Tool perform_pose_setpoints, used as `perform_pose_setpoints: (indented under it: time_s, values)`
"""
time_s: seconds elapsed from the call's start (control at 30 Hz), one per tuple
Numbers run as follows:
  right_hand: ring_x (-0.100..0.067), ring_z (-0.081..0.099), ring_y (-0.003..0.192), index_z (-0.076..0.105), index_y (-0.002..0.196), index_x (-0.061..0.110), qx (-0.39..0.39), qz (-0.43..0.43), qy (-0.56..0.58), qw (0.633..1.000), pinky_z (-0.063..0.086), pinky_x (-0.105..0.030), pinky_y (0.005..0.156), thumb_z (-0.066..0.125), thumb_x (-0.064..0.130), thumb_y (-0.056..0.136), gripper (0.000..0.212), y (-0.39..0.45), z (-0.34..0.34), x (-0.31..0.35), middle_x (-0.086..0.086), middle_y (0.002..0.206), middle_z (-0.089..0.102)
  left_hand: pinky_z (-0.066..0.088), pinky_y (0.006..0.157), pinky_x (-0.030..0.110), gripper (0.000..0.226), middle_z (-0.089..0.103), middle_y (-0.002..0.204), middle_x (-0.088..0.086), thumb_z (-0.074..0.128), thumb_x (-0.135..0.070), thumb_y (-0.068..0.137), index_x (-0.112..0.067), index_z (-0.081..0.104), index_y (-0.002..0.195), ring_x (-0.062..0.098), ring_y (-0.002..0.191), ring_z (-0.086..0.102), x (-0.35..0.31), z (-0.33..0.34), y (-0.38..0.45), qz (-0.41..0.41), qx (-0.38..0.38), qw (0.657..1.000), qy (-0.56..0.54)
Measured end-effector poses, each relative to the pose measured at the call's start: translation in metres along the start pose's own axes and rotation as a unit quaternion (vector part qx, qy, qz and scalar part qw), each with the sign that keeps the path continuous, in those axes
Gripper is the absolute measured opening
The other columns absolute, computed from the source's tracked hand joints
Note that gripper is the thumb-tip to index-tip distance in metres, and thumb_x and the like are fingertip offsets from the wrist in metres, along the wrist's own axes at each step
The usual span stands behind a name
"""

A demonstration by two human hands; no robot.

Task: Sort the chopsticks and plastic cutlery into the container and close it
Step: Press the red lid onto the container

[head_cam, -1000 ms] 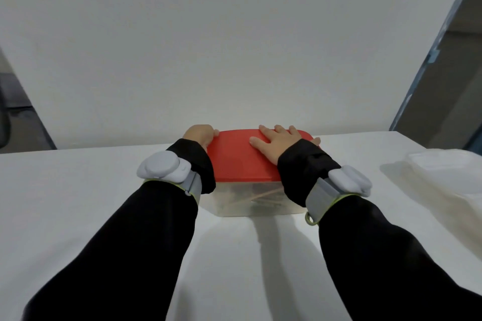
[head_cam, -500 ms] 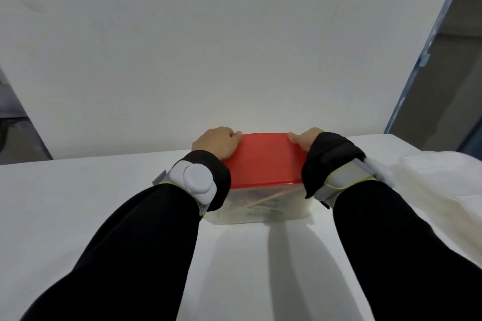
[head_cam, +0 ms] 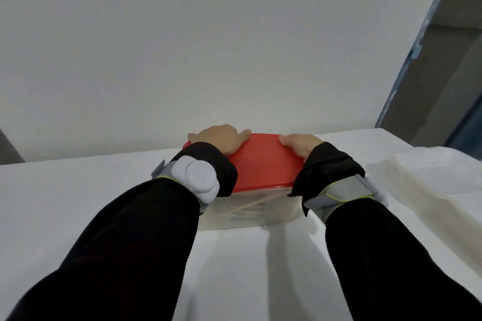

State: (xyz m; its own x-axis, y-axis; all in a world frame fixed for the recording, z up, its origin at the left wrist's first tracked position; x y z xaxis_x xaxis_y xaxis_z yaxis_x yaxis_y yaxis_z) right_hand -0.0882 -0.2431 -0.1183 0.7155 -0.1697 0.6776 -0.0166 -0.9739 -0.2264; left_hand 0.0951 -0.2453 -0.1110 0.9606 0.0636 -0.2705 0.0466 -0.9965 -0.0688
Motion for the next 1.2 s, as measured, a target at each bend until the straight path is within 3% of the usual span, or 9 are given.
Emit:
perform_pose_setpoints:
  time_s: [0.2,0.37,0.43,0.57,0.73,0.87,1.03,1.1,1.2]
  values:
    - [-0.027,0.043,0.127,0.044,0.134,0.003,0.000,-0.031,-0.016,0.999,0.033,-0.024,0.097,0.029,0.014,0.101,0.038,0.000,0.006,0.013,-0.015,0.139,0.046,0.029,0.110,0.041,0.050,0.047,0.141,0.005,0.017,-0.041,0.102,-0.018,0.051,0.129,0.025,0.128,0.044,-0.015,0.002,0.001,0.079,0.061,0.995,-0.002]
    - [-0.031,0.046,0.125,0.039,0.138,0.019,-0.064,-0.029,-0.119,0.990,0.034,-0.034,0.100,0.032,0.052,0.095,0.054,-0.007,0.009,0.011,-0.010,0.140,0.047,0.029,0.110,0.039,0.051,0.046,0.142,0.008,0.015,-0.038,0.103,-0.014,0.049,0.133,0.025,0.128,0.045,-0.021,0.003,0.000,0.088,0.091,0.992,0.030]
    - [-0.029,0.031,0.137,0.029,0.144,0.033,-0.102,-0.091,-0.223,0.965,0.028,-0.043,0.108,0.031,0.048,0.095,0.051,-0.022,0.008,0.026,-0.005,0.153,0.027,0.031,0.109,0.039,0.050,0.047,0.141,0.010,0.016,-0.036,0.103,-0.013,0.050,0.131,0.026,0.127,0.046,-0.023,0.001,-0.003,0.096,0.073,0.992,0.042]
    - [-0.022,0.003,0.146,0.014,0.149,0.035,-0.003,-0.143,-0.304,0.942,0.002,-0.048,0.112,0.021,0.049,0.098,0.054,-0.049,0.029,0.038,0.008,0.159,0.007,0.033,0.107,0.038,0.046,0.049,0.139,0.013,0.016,-0.026,0.104,-0.007,0.048,0.131,0.028,0.125,0.047,-0.023,0.003,-0.002,0.095,0.074,0.993,0.010]
    - [-0.025,0.001,0.147,0.011,0.147,0.043,-0.036,-0.131,-0.306,0.942,0.015,-0.055,0.111,0.020,0.063,0.091,0.060,-0.053,0.035,0.029,0.010,0.159,0.006,0.035,0.106,0.046,0.044,0.049,0.139,0.006,0.016,-0.030,0.103,-0.018,0.046,0.133,0.026,0.125,0.047,-0.022,0.001,-0.007,0.093,0.040,0.994,0.050]
    - [-0.025,0.001,0.147,0.010,0.147,0.043,-0.053,-0.138,-0.305,0.941,0.018,-0.052,0.111,0.022,0.064,0.090,0.062,-0.054,0.036,0.028,0.010,0.159,0.006,0.036,0.094,0.043,0.038,0.056,0.125,0.009,0.022,-0.036,0.101,-0.018,0.049,0.120,0.030,0.114,0.052,-0.019,-0.002,-0.009,0.069,-0.035,0.995,0.058]
    - [-0.023,0.000,0.147,0.012,0.148,0.038,-0.038,-0.127,-0.270,0.954,0.019,-0.051,0.111,0.022,0.054,0.094,0.057,-0.052,0.032,0.027,0.010,0.159,0.005,0.037,0.083,0.040,0.031,0.053,0.116,0.010,0.033,-0.031,0.099,-0.013,0.048,0.119,0.030,0.104,0.051,-0.028,-0.022,-0.034,0.134,-0.235,0.958,0.093]
    - [-0.024,0.001,0.147,0.013,0.148,0.038,-0.040,-0.128,-0.264,0.955,0.019,-0.051,0.112,0.021,0.050,0.096,0.054,-0.050,0.032,0.027,0.010,0.159,0.007,0.036,0.087,0.041,0.032,0.054,0.120,0.008,0.032,-0.034,0.098,-0.016,0.050,0.118,0.029,0.108,0.051,-0.016,-0.025,-0.038,0.122,-0.197,0.969,0.083]
    - [-0.023,0.002,0.147,0.017,0.147,0.039,-0.040,-0.124,-0.256,0.958,0.018,-0.050,0.113,0.023,0.051,0.095,0.054,-0.050,0.032,0.027,0.010,0.159,0.009,0.027,0.106,0.053,0.051,0.035,0.148,0.003,0.024,-0.054,0.096,-0.031,0.033,0.141,0.028,0.135,0.034,0.023,-0.013,-0.041,0.043,-0.023,0.998,0.043]
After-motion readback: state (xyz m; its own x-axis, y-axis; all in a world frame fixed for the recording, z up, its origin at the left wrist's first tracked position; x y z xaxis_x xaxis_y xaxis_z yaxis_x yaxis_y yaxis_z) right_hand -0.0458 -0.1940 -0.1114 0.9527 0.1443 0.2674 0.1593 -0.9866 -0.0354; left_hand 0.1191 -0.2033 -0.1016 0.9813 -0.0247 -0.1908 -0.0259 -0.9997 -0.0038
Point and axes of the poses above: each hand's wrist, its own y-axis towards the middle knuckle, its own z-axis out of the palm, x = y × z, the point moved 5 cm from there along y, towards the middle knuckle
